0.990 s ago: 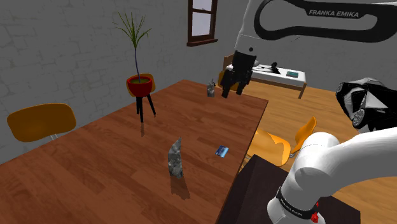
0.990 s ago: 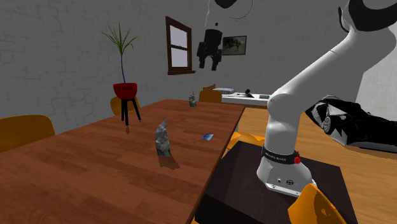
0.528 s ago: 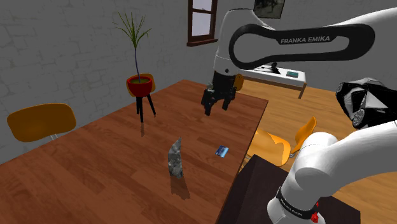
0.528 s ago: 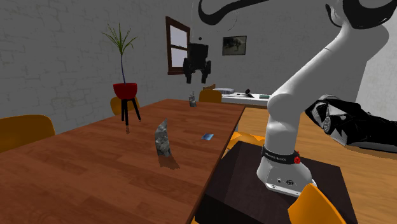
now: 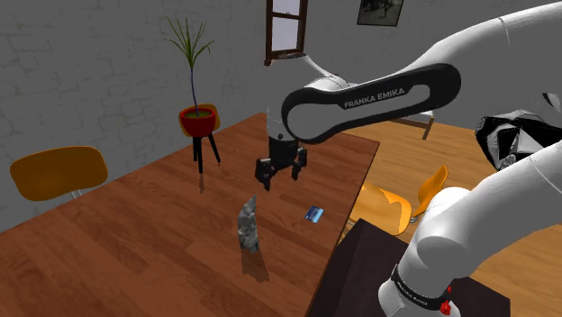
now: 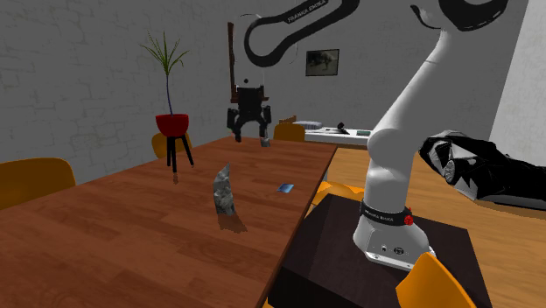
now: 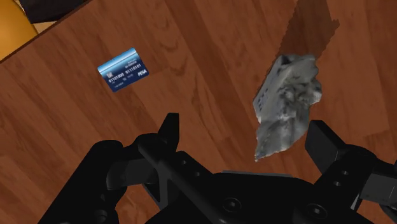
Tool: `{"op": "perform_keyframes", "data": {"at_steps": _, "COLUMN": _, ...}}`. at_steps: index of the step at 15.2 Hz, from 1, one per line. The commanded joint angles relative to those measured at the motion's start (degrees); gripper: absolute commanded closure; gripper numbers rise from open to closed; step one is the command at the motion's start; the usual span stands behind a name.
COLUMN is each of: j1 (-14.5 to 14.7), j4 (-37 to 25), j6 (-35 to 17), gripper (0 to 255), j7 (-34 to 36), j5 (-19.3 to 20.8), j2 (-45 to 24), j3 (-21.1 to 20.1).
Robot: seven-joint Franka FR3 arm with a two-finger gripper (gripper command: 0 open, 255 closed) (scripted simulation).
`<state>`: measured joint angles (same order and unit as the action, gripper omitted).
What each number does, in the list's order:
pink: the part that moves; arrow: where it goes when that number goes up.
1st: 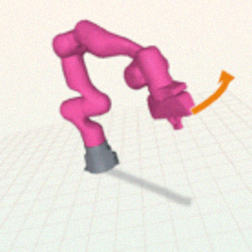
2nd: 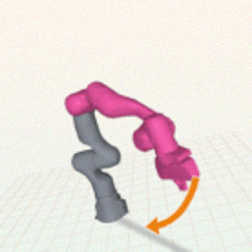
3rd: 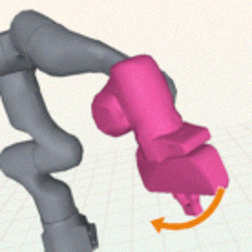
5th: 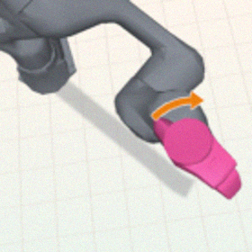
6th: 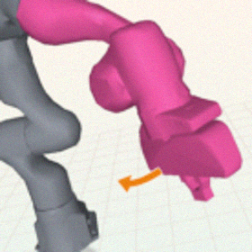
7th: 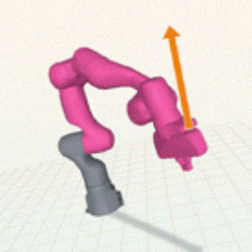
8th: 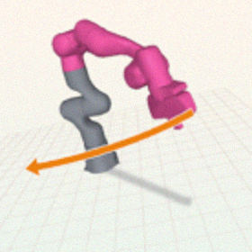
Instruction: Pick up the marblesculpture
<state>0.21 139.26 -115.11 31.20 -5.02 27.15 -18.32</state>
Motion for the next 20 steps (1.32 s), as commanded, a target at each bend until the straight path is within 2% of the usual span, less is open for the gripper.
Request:
{"op": "perform_keyframes", "data": {"at_steps": 1, "j1": -0.37, "j4": -0.36, "j6": -2.70, "gripper": 0, "j7": 4.44, "j5": 1.08, "j2": -3.90, "j3": -2.96}}
{"op": "perform_keyframes", "data": {"at_steps": 6, "j1": -2.10, "j4": -3.74, "j6": -7.63, "gripper": 0, "j7": 15.84, "j5": 6.94, "j2": -15.53, "j3": -9.11}}
{"op": "perform_keyframes", "data": {"at_steps": 9, "j1": -2.76, "j4": -6.87, "j6": -9.42, "gripper": 0, "j7": 23.67, "j5": 12.48, "j2": -23.52, "j3": -11.82}}
{"op": "perform_keyframes", "data": {"at_steps": 12, "j1": -2.11, "j4": -10.85, "j6": -10.04, "gripper": 0, "j7": 31.71, "j5": 18.93, "j2": -32.02, "j3": -12.84}}
{"op": "perform_keyframes", "data": {"at_steps": 20, "j1": -1.34, "j4": -9.47, "j6": -14.89, "gripper": 0, "j7": 35.08, "j5": 22.91, "j2": -36.64, "j3": -11.82}}
